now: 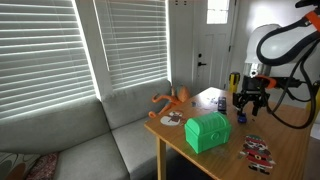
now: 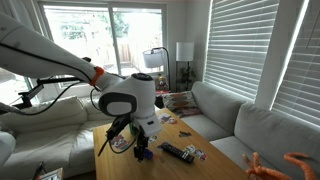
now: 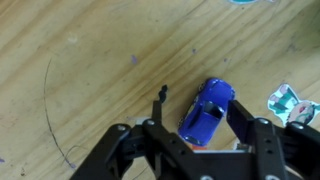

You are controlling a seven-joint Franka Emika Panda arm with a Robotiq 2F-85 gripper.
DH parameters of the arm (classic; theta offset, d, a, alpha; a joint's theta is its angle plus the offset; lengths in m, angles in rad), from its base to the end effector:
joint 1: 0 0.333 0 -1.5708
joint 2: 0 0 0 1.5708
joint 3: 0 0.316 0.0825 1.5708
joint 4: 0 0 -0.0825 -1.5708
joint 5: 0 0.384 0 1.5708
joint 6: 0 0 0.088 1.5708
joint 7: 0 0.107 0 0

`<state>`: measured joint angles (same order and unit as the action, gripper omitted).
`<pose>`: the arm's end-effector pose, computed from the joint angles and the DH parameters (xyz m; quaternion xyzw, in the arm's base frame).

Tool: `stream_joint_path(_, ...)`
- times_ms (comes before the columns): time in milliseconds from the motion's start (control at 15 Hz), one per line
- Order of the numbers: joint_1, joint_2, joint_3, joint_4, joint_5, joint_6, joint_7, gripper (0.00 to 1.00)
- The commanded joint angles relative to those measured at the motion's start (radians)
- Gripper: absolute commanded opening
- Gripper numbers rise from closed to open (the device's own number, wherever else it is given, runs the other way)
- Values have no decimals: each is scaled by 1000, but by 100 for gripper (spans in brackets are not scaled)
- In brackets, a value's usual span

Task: Pick up the blue toy car and turn it anticlockwise once and then slide it back and forth three times on the table

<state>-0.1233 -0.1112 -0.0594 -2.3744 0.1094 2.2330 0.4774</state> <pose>0.4726 -0.0840 0.3650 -0.9333 0.3557 0.0219 0.0431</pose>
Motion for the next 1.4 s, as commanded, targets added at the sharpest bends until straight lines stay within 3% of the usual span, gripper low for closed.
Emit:
stream_joint_path(0,8,17,0,21,-33,-9,-36,68)
stream_joint_path(200,6,23,1,27,-67,-26,-49,45)
stream_joint_path(267,6,24,0,29,-76,-27,-53,43)
stream_joint_path(400,7,24,1,36,-95,-35,-63,25)
stream_joint_path(667,8,28,1,47,-130,-50,-84,14)
stream_joint_path(733,8,29,1,47,-134,-52,-89,38)
stream_joint_path(867,10,25,1,45,-138,-53,-100,40)
stream_joint_path(1333,2,-1,-10,34,-108,-19,-103,88)
